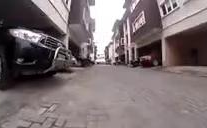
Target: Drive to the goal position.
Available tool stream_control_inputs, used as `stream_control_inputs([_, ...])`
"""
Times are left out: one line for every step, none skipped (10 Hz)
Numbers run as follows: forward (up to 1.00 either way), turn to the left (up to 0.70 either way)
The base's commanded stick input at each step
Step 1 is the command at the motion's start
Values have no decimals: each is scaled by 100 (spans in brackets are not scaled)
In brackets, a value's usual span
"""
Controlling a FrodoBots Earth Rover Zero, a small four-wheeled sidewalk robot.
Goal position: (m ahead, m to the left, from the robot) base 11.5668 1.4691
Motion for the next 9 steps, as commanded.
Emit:
stream_control_inputs([70, 0])
stream_control_inputs([70, 0])
stream_control_inputs([70, 0])
stream_control_inputs([70, 0])
stream_control_inputs([70, 0])
stream_control_inputs([70, 0])
stream_control_inputs([70, 0])
stream_control_inputs([70, 0])
stream_control_inputs([70, 0])
